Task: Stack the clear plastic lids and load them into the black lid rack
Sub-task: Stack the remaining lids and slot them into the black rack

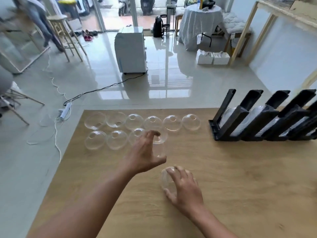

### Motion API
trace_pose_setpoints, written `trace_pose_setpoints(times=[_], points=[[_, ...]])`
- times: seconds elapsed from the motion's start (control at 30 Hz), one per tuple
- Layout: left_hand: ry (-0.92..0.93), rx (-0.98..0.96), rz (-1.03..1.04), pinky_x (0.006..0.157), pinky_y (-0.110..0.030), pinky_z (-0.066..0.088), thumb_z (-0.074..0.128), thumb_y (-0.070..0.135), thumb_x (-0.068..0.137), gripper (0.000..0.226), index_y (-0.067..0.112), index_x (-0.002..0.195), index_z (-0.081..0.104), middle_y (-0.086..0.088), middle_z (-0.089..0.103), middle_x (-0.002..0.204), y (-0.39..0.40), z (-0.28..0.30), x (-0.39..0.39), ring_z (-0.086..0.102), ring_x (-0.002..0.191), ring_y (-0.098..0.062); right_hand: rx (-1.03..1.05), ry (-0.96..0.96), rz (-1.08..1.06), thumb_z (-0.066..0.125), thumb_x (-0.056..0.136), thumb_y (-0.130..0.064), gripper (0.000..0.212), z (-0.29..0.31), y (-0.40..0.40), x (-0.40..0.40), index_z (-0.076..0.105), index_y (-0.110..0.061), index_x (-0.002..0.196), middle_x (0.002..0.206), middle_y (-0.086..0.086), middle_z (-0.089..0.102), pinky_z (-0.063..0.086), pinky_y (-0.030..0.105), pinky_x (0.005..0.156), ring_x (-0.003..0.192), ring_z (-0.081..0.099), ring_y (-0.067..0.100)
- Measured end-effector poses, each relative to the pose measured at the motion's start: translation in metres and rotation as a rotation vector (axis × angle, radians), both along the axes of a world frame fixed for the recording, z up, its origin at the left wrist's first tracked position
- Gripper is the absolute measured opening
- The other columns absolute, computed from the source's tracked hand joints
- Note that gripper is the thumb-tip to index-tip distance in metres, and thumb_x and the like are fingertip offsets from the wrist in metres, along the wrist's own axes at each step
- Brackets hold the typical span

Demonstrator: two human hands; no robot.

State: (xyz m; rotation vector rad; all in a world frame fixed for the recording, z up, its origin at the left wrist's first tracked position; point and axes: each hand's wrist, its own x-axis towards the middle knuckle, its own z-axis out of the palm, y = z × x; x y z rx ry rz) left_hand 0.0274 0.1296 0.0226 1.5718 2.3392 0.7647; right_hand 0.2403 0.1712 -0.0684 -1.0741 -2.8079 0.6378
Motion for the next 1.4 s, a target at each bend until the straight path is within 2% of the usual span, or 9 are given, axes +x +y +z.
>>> trace_pose_setpoints(times=[0.13, 0.23, 0.4, 0.5, 0.6, 0.83, 1.0, 1.13, 1.4], points=[[-0.222, 0.103, 0.216, 0.09, -0.036, 0.052, 0.076, 0.054, 0.066, 0.077, 0.036, 0.127, 0.032, 0.009, 0.05, 0.126, -0.064, -0.031, 0.006, 0.056, 0.112, -0.012, 0.031, 0.035, -0.043, 0.063, 0.081, -0.064, 0.071, -0.005, -0.006, 0.004, 0.042, -0.047, 0.146, 0.154, -0.009, 0.042, 0.049, 0.042, 0.099, 0.134, 0.046, 0.022], [-0.318, 0.17, 0.29, 0.093, -0.025, 0.047, 0.079, 0.048, 0.068, 0.077, 0.035, 0.125, 0.028, 0.011, 0.043, 0.131, -0.098, -0.058, 0.015, 0.051, 0.117, -0.007, 0.026, 0.07, -0.087, 0.073, 0.078, -0.058, 0.072, -0.008, -0.011, 0.005, 0.049, -0.042, 0.145, 0.15, -0.006, 0.047, 0.052, 0.044, 0.094, 0.129, 0.05, 0.025], [-0.306, 0.212, 0.287, 0.101, -0.005, 0.034, 0.081, 0.035, 0.068, 0.085, 0.037, 0.129, 0.022, 0.008, 0.034, 0.138, -0.135, -0.094, 0.019, 0.042, 0.133, -0.006, -0.008, 0.072, -0.098, 0.076, 0.081, -0.053, 0.072, -0.007, -0.019, 0.005, 0.049, -0.041, 0.146, 0.154, -0.006, 0.042, 0.049, 0.042, 0.102, 0.13, 0.046, 0.025], [-0.223, 0.169, 0.281, 0.11, -0.018, 0.037, 0.084, 0.032, 0.063, 0.095, 0.042, 0.136, 0.023, 0.008, 0.032, 0.14, -0.15, -0.109, 0.02, 0.038, 0.137, -0.007, -0.045, 0.052, -0.095, 0.071, 0.083, -0.053, 0.072, -0.003, -0.022, 0.006, 0.043, -0.043, 0.149, 0.157, -0.009, 0.035, 0.044, 0.039, 0.108, 0.133, 0.041, 0.023], [-0.095, 0.06, 0.323, 0.111, -0.039, 0.043, 0.09, 0.032, 0.058, 0.105, 0.022, 0.145, 0.033, -0.002, 0.037, 0.138, -0.157, -0.119, 0.02, 0.044, 0.132, -0.025, -0.091, 0.061, -0.084, 0.069, 0.083, -0.055, 0.072, 0.0, -0.024, 0.009, 0.04, -0.047, 0.149, 0.158, -0.014, 0.031, 0.04, 0.035, 0.111, 0.134, 0.038, 0.021], [-0.144, -0.02, 0.331, 0.112, -0.034, 0.043, 0.09, 0.043, 0.061, 0.109, 0.017, 0.152, 0.036, 0.002, 0.028, 0.142, -0.159, -0.117, 0.015, 0.043, 0.134, -0.021, -0.099, 0.066, -0.077, 0.057, 0.073, -0.083, 0.081, 0.013, -0.022, 0.017, 0.041, -0.052, 0.146, 0.156, -0.017, 0.035, 0.045, 0.039, 0.106, 0.136, 0.042, 0.013], [-0.202, 0.019, 0.344, 0.116, -0.025, 0.027, 0.088, 0.046, 0.06, 0.109, 0.018, 0.152, 0.035, 0.008, 0.025, 0.144, -0.162, -0.11, 0.015, 0.034, 0.139, -0.014, 0.059, 0.079, -0.091, 0.053, 0.073, -0.089, 0.084, 0.043, 0.006, -0.019, 0.048, -0.045, 0.144, 0.153, -0.009, 0.045, 0.046, 0.044, 0.098, 0.133, 0.049, 0.018], [-0.243, 0.018, 0.352, 0.116, -0.024, 0.029, 0.083, 0.051, 0.061, 0.105, 0.022, 0.15, 0.035, 0.006, 0.032, 0.145, -0.166, -0.1, 0.019, 0.036, 0.139, -0.013, 0.121, -0.017, -0.026, 0.061, 0.074, -0.083, 0.089, 0.071, 0.05, -0.084, 0.04, -0.04, 0.149, 0.158, -0.002, 0.038, 0.041, 0.047, 0.106, 0.14, 0.041, 0.024], [-0.255, 0.022, 0.387, 0.113, -0.022, 0.034, 0.076, 0.062, 0.064, 0.095, 0.024, 0.144, 0.038, 0.011, 0.036, 0.142, -0.175, -0.088, 0.035, 0.039, 0.133, -0.009, 0.137, -0.376, 0.207, 0.066, 0.072, -0.084, 0.118, 0.082, 0.104, -0.18, 0.011, -0.034, 0.163, 0.171, 0.006, 0.016, 0.021, 0.053, 0.124, 0.155, 0.02, 0.034]])
